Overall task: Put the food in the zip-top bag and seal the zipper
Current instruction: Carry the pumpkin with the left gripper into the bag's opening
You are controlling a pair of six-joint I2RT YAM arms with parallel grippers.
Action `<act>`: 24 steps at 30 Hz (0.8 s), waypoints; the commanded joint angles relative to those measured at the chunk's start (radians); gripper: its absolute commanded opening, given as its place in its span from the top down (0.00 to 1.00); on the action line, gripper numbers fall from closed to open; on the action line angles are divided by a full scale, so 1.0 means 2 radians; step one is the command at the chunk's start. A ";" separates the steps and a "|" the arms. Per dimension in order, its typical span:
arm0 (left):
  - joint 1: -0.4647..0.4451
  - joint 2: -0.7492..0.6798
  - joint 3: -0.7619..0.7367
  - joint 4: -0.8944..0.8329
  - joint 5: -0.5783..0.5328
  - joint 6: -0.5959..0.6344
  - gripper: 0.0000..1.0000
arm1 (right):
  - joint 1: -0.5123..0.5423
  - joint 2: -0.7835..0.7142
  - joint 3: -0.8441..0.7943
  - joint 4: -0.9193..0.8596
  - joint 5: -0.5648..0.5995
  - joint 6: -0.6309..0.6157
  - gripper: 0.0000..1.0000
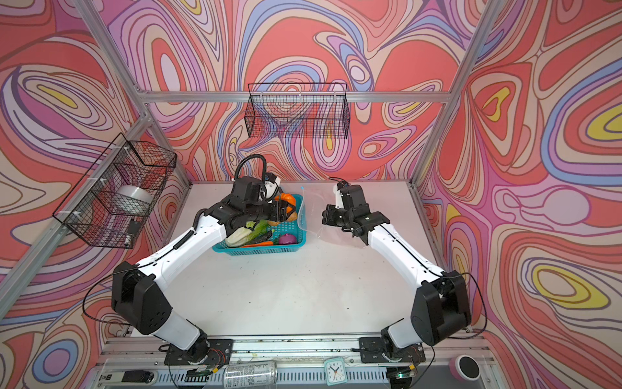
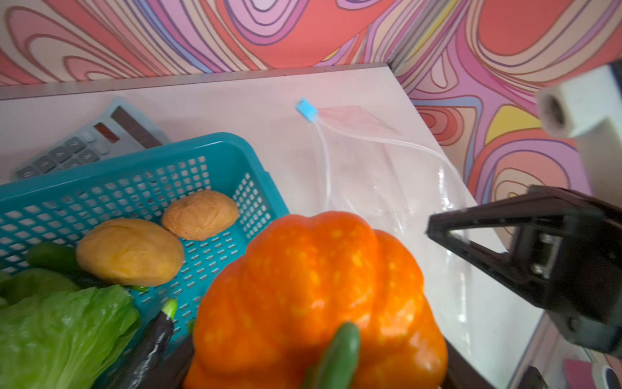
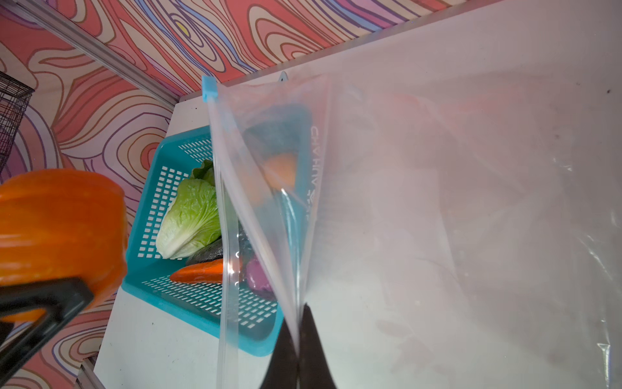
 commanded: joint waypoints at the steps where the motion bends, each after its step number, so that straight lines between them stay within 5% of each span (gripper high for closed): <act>1: -0.016 0.024 0.030 -0.009 0.053 -0.008 0.50 | -0.002 -0.012 -0.004 0.012 -0.002 0.004 1.00; 10: -0.038 0.107 0.087 0.028 0.116 -0.068 0.52 | -0.003 -0.015 -0.006 0.020 -0.006 0.010 1.00; 24: -0.053 0.199 0.178 -0.117 -0.023 -0.044 0.51 | -0.002 -0.027 -0.018 0.039 -0.029 0.022 1.00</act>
